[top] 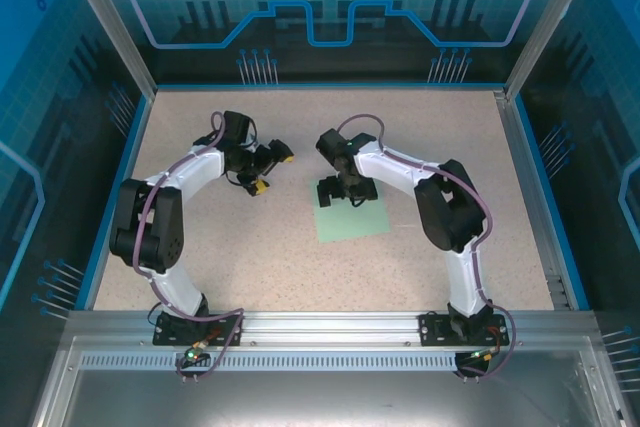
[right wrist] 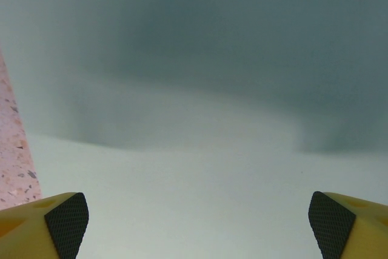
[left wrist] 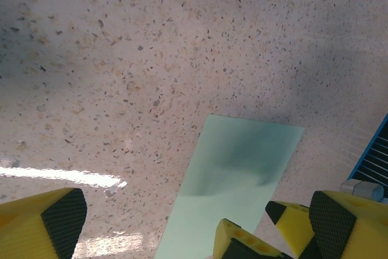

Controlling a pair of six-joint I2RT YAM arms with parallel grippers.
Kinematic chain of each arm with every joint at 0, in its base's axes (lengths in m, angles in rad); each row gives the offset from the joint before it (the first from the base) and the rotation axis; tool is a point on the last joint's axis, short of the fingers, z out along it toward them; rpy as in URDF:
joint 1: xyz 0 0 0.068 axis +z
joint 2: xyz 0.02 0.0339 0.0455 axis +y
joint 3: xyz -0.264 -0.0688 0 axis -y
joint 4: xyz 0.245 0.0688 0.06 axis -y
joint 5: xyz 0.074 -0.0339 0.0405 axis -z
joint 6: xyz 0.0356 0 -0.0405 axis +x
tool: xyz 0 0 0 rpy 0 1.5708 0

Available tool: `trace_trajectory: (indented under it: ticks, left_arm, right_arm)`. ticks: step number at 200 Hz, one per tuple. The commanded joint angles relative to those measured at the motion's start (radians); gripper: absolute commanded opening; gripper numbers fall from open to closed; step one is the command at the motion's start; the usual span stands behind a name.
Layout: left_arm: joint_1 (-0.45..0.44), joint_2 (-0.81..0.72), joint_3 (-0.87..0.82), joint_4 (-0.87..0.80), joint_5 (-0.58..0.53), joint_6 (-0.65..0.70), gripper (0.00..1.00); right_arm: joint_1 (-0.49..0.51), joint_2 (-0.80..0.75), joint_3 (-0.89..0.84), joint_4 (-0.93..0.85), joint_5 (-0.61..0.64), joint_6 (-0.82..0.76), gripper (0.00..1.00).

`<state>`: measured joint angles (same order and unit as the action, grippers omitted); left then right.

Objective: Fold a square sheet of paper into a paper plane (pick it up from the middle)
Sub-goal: Fold the square sheet of paper in half at the center of the table.

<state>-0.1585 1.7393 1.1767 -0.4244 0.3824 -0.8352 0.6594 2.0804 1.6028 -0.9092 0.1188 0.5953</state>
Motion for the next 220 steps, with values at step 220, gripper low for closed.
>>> trace_trajectory:
  ticks: [220]
  left_arm:
    - [0.007, 0.044, 0.029, -0.025, 0.043, 0.015, 0.99]
  right_arm:
    - [-0.017, 0.200, -0.005, -0.035, -0.035, 0.036, 0.91]
